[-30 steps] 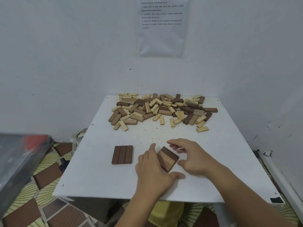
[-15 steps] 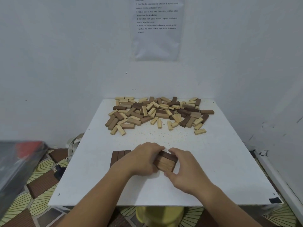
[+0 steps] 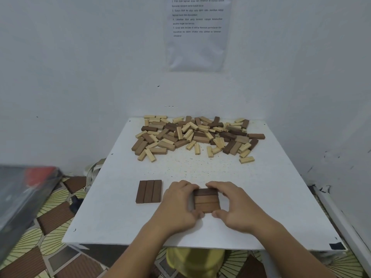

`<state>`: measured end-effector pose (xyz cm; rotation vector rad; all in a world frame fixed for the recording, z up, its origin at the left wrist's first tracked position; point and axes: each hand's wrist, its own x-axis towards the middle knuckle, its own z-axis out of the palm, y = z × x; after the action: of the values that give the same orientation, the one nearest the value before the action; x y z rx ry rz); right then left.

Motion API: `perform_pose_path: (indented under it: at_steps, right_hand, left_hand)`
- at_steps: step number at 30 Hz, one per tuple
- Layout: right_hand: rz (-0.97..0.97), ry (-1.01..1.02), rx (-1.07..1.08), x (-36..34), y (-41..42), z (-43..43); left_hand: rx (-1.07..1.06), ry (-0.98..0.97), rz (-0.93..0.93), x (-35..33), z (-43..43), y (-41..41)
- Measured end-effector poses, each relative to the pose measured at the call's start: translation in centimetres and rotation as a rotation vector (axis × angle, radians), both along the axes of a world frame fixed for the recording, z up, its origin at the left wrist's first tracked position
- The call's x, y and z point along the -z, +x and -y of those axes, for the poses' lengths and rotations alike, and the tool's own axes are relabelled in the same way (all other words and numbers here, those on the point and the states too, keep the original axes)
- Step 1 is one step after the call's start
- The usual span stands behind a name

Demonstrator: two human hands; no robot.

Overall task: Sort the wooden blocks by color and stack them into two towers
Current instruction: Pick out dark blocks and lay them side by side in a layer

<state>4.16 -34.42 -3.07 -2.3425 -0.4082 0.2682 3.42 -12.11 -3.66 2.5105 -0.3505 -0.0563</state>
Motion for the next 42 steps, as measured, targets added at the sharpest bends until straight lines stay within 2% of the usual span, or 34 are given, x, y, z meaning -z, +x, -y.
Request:
perform_pose_path:
  at_steps: [13,16,21,26,30,42]
  right_hand:
    - [-0.016,0.029,0.022,-0.3,-0.4,-0.5]
    - [-0.005,0.133,0.088,-0.6,-0.9,-0.8]
    - [-0.030,0.597,0.385,-0.6,-0.7,-3.3]
    - [-0.065,0.792,0.449,-0.1,0.4,-5.9]
    - [-0.109,0.887,0.536,0.7,0.4,-6.9]
    - [-0.143,0.883,0.558,0.1,0.2,-7.3]
  left_hand:
    - [0.002,-0.032,-0.094,-1.2,-0.3,0.1]
    - [-0.055,-0.175,-0.118,-1.5,-0.2,-0.7]
    - [-0.323,-0.645,-0.106,-2.4,2.9,-1.7]
    - [-0.458,-0.819,-0.095,-1.8,5.9,-0.8]
    - [-0.475,-0.830,-0.095,-1.1,6.6,-0.4]
    - [-0.400,-0.810,-0.236,-0.9,5.7,0.4]
